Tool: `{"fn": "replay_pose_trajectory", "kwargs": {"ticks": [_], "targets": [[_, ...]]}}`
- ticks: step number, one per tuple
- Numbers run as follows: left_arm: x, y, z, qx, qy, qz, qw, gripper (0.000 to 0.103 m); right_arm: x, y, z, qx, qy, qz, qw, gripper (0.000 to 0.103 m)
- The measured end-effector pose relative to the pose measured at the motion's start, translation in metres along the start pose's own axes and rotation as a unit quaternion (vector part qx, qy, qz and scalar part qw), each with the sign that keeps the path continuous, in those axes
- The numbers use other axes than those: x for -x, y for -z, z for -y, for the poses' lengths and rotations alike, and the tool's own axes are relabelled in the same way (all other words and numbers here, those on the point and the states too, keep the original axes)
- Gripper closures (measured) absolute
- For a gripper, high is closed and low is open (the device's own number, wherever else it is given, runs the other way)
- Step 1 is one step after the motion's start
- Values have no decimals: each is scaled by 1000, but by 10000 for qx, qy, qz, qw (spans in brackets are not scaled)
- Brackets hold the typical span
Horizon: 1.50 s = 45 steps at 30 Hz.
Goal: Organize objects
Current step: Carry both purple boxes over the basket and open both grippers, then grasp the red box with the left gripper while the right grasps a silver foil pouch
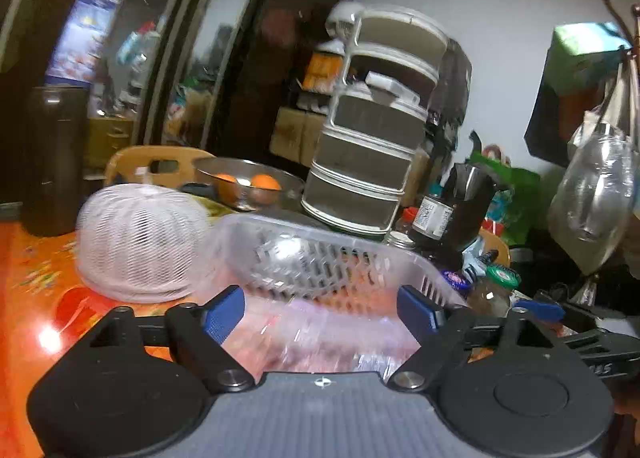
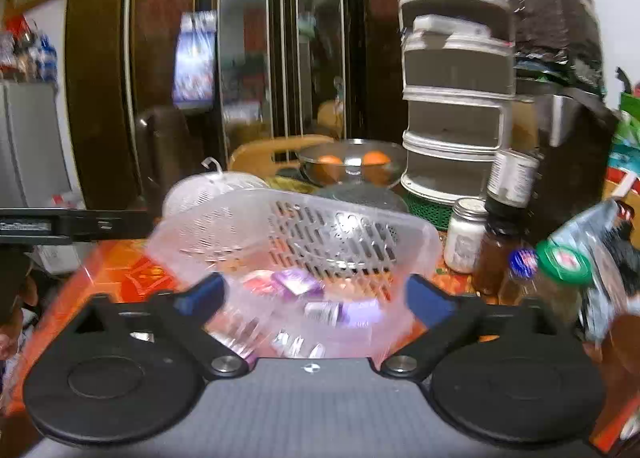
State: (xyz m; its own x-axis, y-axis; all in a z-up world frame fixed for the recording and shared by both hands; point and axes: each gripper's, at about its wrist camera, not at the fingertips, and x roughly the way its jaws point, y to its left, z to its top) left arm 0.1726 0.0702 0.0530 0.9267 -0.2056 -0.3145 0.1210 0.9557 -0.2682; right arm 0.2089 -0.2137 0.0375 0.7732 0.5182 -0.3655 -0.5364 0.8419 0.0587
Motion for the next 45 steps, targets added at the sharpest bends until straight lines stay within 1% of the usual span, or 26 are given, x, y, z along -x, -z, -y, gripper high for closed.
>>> {"fn": "replay_pose_trajectory", "kwargs": {"ticks": [2, 5, 8, 9, 10, 12, 15, 17, 19, 20, 21, 22, 23, 24, 26, 28, 31, 33, 35, 40, 45], "targets": [[29, 27, -7, 66, -164, 98, 9998, 17, 22, 32, 0, -210, -120, 24, 9997, 0], [54, 62, -14, 104, -440, 85, 9989, 17, 52, 78, -5, -601, -309, 45, 9977, 0], [64, 88, -20, 195, -642, -31, 9977, 18, 68, 102, -15, -808, -386, 81, 9960, 0], [65, 91, -22, 202, -686, -37, 9974, 19, 69, 105, -18, -863, -493, 67, 9950, 0], [64, 94, -21, 172, -737, -29, 9971, 19, 69, 106, -21, -855, -550, 57, 9948, 0], [59, 98, -20, 97, -848, -86, 9963, 24, 65, 108, -28, -805, -622, 68, 9948, 0], [50, 100, -21, 97, -801, -311, 9963, 33, 50, 109, -29, -756, -777, -164, 9940, 3], [45, 103, -23, 117, -801, -429, 9958, 35, 39, 109, -28, -783, -811, -305, 9932, 6], [42, 107, -24, 131, -770, -494, 9957, 40, 35, 110, -27, -895, -961, -348, 9907, 10], [39, 107, -25, 147, -754, -523, 9957, 44, 33, 109, -27, -918, -1002, -357, 9901, 11], [38, 111, -25, 167, -756, -551, 9955, 51, 33, 110, -29, -885, -1019, -367, 9902, 14], [36, 112, -26, 188, -742, -573, 9954, 53, 30, 110, -31, -846, -1044, -400, 9901, 18], [35, 113, -27, 203, -724, -600, 9954, 60, 27, 110, -32, -821, -1076, -461, 9897, 24], [34, 115, -28, 214, -697, -618, 9954, 62, 27, 110, -35, -819, -1094, -492, 9894, 27], [36, 115, -29, 261, -628, -597, 9959, 63, 26, 112, -33, -866, -1123, -515, 9886, 46], [36, 115, -31, 326, -596, -577, 9960, 63, 27, 113, -32, -922, -1151, -507, 9878, 54], [38, 115, -31, 385, -521, -518, 9966, 66, 33, 114, -32, -875, -1113, -443, 9889, 55], [40, 115, -30, 366, -475, -446, 9972, 71, 37, 112, -32, -876, -1062, -367, 9898, 56], [44, 115, -28, 307, -444, -335, 9980, 74, 44, 110, -30, -876, -982, -271, 9909, 57], [47, 114, -25, 256, -417, -239, 9985, 75, 51, 108, -25, -903, -792, -171, 9926, 59], [53, 113, -26, 309, -358, -73, 9989, 75, 58, 104, -23, -871, -748, -37, 9934, 59]]}}
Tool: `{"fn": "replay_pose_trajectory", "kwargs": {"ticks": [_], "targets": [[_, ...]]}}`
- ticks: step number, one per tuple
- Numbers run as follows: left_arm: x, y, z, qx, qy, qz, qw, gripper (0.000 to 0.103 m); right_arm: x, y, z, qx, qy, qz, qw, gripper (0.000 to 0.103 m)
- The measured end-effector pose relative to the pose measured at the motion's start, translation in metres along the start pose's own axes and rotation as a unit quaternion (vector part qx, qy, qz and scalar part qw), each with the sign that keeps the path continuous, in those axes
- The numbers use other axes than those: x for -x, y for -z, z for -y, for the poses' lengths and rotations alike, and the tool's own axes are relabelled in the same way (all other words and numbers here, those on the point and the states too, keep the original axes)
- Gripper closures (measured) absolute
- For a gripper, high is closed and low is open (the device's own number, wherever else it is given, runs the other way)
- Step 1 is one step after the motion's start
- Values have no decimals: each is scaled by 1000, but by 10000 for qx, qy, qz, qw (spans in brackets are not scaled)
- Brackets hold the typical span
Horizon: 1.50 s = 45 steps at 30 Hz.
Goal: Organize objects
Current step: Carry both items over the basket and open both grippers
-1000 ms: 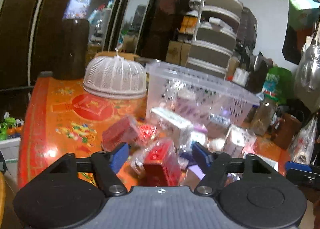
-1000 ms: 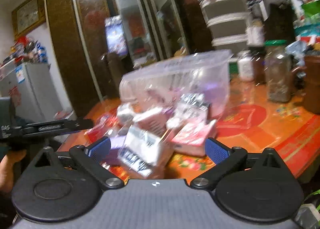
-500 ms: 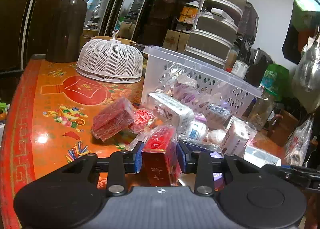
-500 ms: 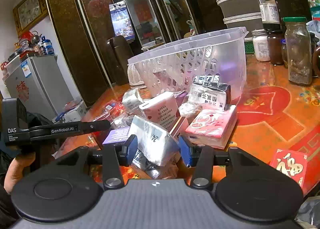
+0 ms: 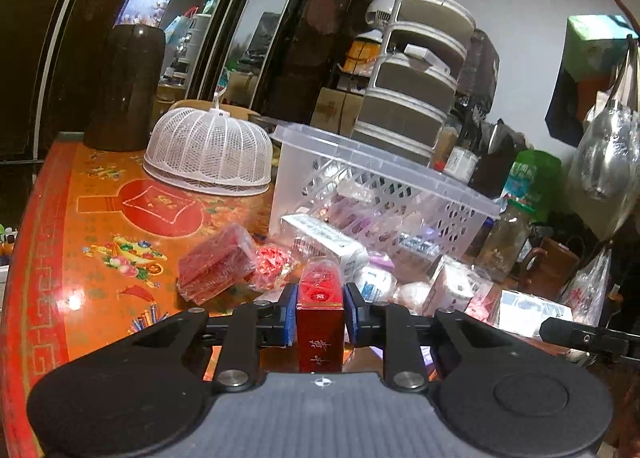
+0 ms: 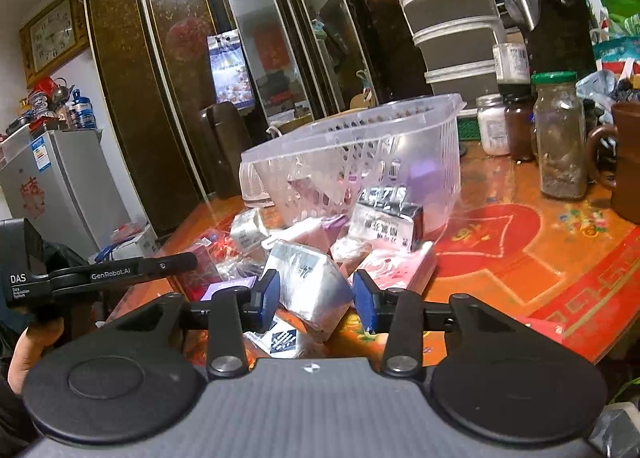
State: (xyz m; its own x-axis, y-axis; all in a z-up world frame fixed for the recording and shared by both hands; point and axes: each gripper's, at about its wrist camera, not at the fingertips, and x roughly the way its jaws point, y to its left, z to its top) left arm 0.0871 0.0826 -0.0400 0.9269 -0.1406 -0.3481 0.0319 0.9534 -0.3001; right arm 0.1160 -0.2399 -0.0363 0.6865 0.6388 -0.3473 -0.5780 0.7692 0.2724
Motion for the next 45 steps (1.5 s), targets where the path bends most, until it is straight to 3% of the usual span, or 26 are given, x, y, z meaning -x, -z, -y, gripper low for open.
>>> {"fn": "replay_pose_trajectory", "kwargs": {"ticks": [8, 14, 18, 22, 24, 28, 29, 30, 31, 32, 35, 36, 37, 38, 41, 45], "targets": [[16, -13, 1, 161, 298, 336, 9989, 75, 12, -19, 5, 3, -6, 297, 9996, 59], [32, -91, 26, -103, 739, 891, 9932, 75, 7, -85, 2, 437, 52, 725, 9964, 59], [-11, -151, 51, -146, 828, 796, 9933, 75, -33, -140, 2, 762, 331, 597, 9947, 59], [-82, -178, 62, 54, 640, 147, 9978, 75, -87, -167, 14, 722, 507, 7, 9961, 59], [-118, -175, 64, 95, 487, -275, 9984, 75, -113, -168, 18, 744, 623, -308, 9948, 59], [-153, -158, 60, 118, 325, -719, 9968, 72, -140, -159, 22, 796, 602, -700, 9925, 59], [-158, -153, 59, 140, 304, -741, 9967, 69, -144, -156, 21, 820, 614, -745, 9919, 57], [-158, -151, 57, 165, 290, -700, 9970, 57, -145, -155, 20, 854, 648, -728, 9916, 53], [-156, -150, 56, 199, 293, -646, 9973, 46, -144, -154, 19, 877, 659, -715, 9914, 39], [-149, -149, 54, 245, 342, -541, 9977, 42, -139, -152, 17, 896, 662, -643, 9917, 24], [-109, -148, 49, 220, 566, -43, 9981, 36, -108, -151, 11, 934, 665, -194, 9932, 19], [-96, -147, 48, 187, 653, 123, 9976, 25, -92, -148, 9, 901, 617, -20, 9940, 16], [-81, -143, 46, 146, 698, 253, 9971, 18, -78, -144, 8, 869, 563, 152, 9945, 5], [-61, -132, 42, 95, 692, 384, 9968, 17, -61, -135, 7, 857, 542, 331, 9943, 0], [-25, -95, 29, -64, 454, 456, 9979, 17, -27, -95, 9, 815, 573, 498, 9938, 0], [-13, -44, 11, -137, -4, 111, 9998, 17, -12, -32, 18, 529, 718, 213, 9958, 0]]}}
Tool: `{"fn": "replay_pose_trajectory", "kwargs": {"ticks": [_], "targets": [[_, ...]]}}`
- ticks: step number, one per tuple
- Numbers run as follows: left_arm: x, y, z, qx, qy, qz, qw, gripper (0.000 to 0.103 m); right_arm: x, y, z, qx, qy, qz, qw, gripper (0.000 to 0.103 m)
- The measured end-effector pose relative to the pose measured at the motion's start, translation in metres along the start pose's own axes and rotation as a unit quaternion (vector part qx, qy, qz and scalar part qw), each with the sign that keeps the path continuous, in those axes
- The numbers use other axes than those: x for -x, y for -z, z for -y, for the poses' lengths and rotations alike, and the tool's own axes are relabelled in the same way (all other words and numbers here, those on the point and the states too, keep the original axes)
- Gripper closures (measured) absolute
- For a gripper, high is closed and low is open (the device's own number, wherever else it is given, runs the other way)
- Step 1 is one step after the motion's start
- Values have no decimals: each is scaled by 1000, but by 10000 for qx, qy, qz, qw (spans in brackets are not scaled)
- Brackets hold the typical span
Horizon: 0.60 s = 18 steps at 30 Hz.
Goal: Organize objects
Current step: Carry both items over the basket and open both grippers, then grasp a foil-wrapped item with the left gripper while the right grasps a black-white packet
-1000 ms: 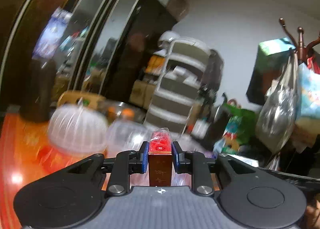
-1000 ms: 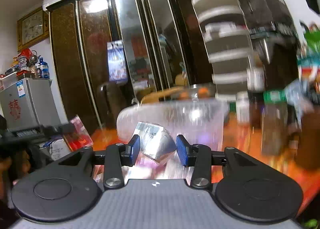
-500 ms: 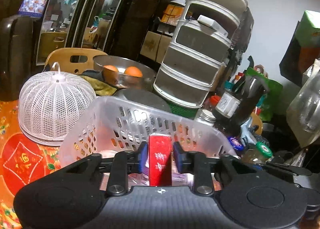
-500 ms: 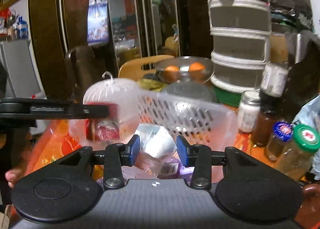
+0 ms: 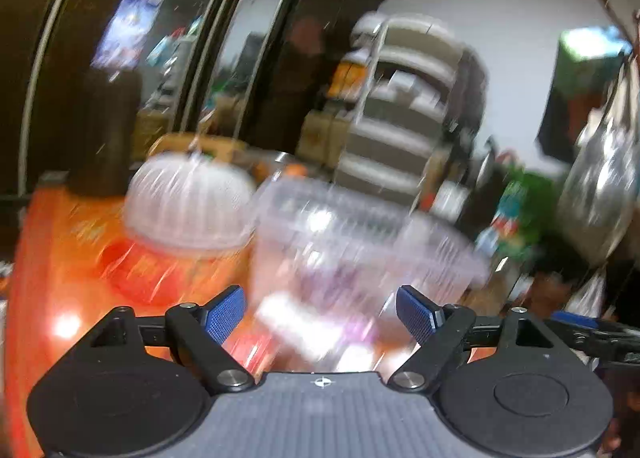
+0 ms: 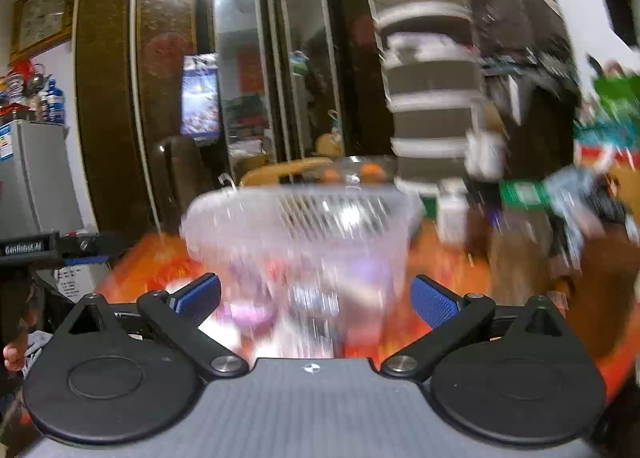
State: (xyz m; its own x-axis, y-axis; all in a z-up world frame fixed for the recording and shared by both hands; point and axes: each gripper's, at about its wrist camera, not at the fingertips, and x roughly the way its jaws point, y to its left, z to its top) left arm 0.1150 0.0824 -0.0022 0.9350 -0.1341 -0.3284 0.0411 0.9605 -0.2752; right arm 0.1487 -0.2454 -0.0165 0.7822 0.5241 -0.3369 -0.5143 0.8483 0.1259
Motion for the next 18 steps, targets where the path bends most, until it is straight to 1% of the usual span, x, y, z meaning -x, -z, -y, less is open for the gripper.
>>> {"fn": "replay_pose_trajectory", "kwargs": {"ticks": [3, 5, 7, 9, 12, 14, 18], "targets": [[-4, 22, -15, 151, -222, -258, 9993, 20, -12, 26, -4, 32, 5, -438, 9990, 5], [-8, 26, -19, 135, -275, -336, 9990, 20, -21, 31, -7, 80, 4, -581, 9983, 8], [-13, 28, -17, 0, -382, -432, 9983, 20, -31, 29, -8, 129, -30, -622, 9980, 10], [-15, 31, -16, -22, -384, -483, 9981, 20, -39, 27, -6, 100, 19, -679, 9976, 14], [-12, 35, -19, 52, -353, -388, 9986, 20, -37, 18, 6, -356, -154, -506, 9980, 15], [-15, 35, -19, 48, -354, -394, 9986, 20, -46, 11, 10, -474, -121, -479, 9977, 15], [-24, 36, -19, 40, -303, -564, 9979, 20, -76, 4, 7, -318, -76, -680, 9971, 15]]}}
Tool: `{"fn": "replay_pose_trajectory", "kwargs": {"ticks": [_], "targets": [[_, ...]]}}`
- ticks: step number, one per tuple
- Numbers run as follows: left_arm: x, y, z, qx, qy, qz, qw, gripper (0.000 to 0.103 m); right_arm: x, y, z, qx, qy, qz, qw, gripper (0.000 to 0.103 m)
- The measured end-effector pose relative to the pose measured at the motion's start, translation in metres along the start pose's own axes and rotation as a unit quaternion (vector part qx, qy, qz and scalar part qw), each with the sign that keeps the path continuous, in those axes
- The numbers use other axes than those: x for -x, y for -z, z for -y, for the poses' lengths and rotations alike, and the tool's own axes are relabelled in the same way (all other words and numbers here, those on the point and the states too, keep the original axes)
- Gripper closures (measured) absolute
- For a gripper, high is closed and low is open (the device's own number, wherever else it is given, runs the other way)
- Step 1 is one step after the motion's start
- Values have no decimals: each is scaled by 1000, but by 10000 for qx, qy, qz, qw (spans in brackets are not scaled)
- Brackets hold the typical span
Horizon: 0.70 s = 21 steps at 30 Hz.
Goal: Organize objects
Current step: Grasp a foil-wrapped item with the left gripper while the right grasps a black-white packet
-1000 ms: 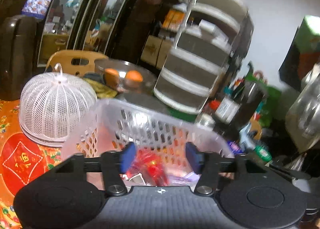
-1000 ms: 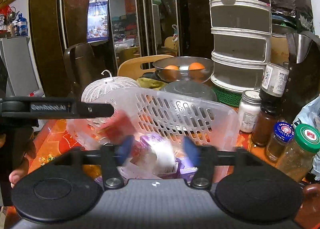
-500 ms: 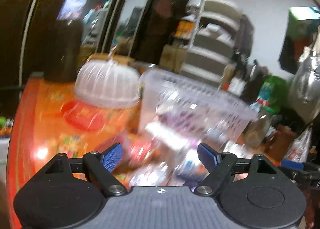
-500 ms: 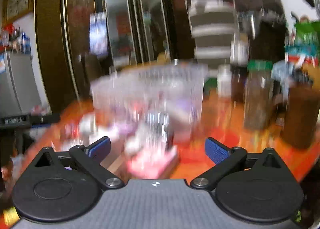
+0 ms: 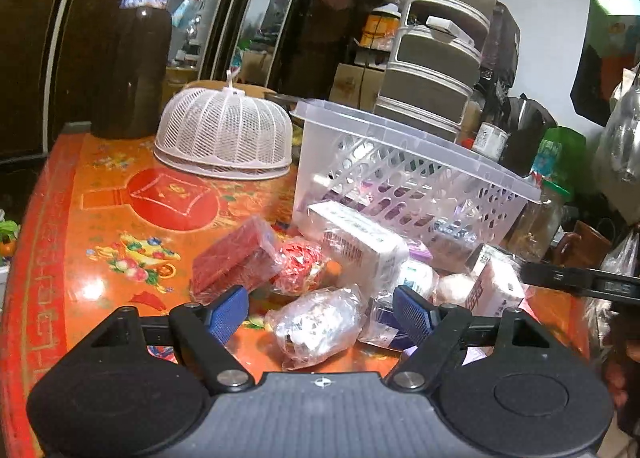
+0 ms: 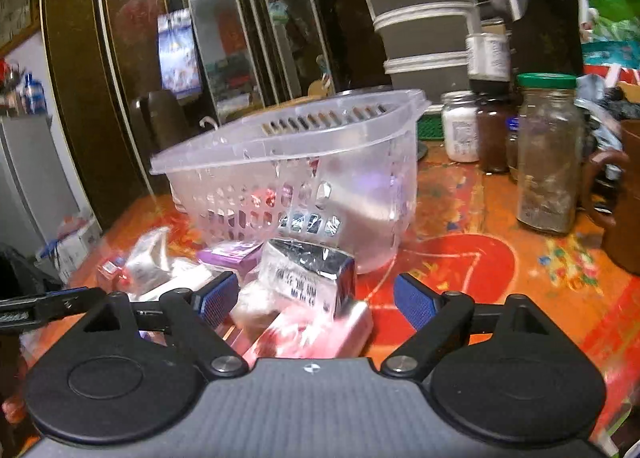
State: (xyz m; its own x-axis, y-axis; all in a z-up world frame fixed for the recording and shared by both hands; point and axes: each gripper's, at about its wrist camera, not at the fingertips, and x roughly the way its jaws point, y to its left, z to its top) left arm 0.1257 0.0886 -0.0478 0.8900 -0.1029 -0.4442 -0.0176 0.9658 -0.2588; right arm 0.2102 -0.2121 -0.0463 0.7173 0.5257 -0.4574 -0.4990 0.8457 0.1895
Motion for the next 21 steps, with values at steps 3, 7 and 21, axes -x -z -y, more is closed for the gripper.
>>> {"fn": "replay_pose_trajectory", "kwargs": {"ticks": [3, 7, 21], "targets": [[-5, -1, -3, 17, 13, -102, 9999, 20, -15, -2, 0, 126, -54, -244, 9996, 17], [-16, -2, -1, -42, 101, -429, 9990, 20, -21, 1, 1, 123, -206, -365, 9990, 34], [-25, -1, -4, 54, 165, -710, 9973, 24, 21, 10, -3, 111, -226, 138, 9996, 48]]}}
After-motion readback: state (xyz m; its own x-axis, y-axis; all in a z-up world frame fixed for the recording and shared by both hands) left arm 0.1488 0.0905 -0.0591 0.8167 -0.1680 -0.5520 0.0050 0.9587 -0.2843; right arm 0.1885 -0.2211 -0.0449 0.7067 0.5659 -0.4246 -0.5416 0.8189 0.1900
